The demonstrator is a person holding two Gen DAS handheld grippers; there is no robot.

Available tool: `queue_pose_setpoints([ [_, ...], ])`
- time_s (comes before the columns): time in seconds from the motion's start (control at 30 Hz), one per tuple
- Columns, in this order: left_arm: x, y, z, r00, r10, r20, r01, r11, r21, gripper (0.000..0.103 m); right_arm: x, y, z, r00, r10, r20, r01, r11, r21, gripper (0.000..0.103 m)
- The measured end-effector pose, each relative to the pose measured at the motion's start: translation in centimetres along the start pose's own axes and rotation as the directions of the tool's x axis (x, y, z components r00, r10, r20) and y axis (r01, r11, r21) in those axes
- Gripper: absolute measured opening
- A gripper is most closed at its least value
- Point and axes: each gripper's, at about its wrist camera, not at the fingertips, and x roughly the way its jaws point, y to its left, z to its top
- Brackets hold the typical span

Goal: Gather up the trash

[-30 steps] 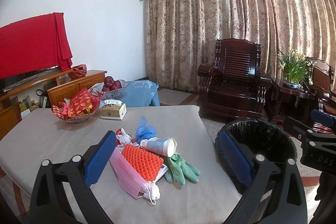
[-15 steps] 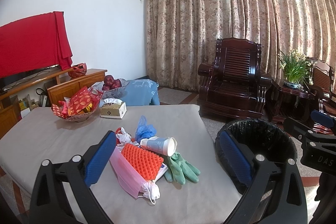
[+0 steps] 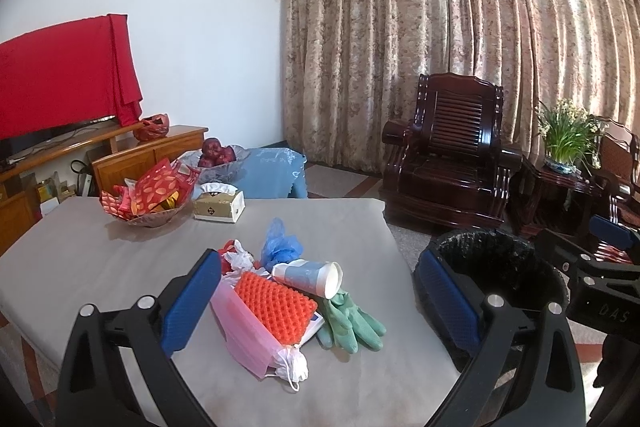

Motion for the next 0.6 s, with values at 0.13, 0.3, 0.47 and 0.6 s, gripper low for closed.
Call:
queue_pose_setpoints([
  [0.13,0.8,1.4,0.4,0.999,0.036,-0.013,-0.036,0.999,-0.016,0.097,1.3,1.1,0.6,1.000,0.029,-0.005,-0.029,0.999,-0.014,0.098],
  [0.3,2.7,4.6,0.5,0.988,0.153,-0.027,-0.154,0.988,-0.021,0.097,4.1,3.5,0.9,0.996,0.084,-0.028,-0.085,0.995,-0.046,0.098],
  [0.47,5.6,7.9,-0.4,0.965,0.252,-0.069,-0.252,0.968,0.012,0.097,7.8,6.3,0.3,0.988,0.144,-0.048,-0.147,0.987,-0.070,0.098],
  [0.6,7.4,10.3,-1.3,0.958,0.265,-0.110,-0.268,0.963,-0.012,0.097,11.6,8.7,-0.4,0.976,0.200,-0.087,-0.208,0.975,-0.084,0.098],
])
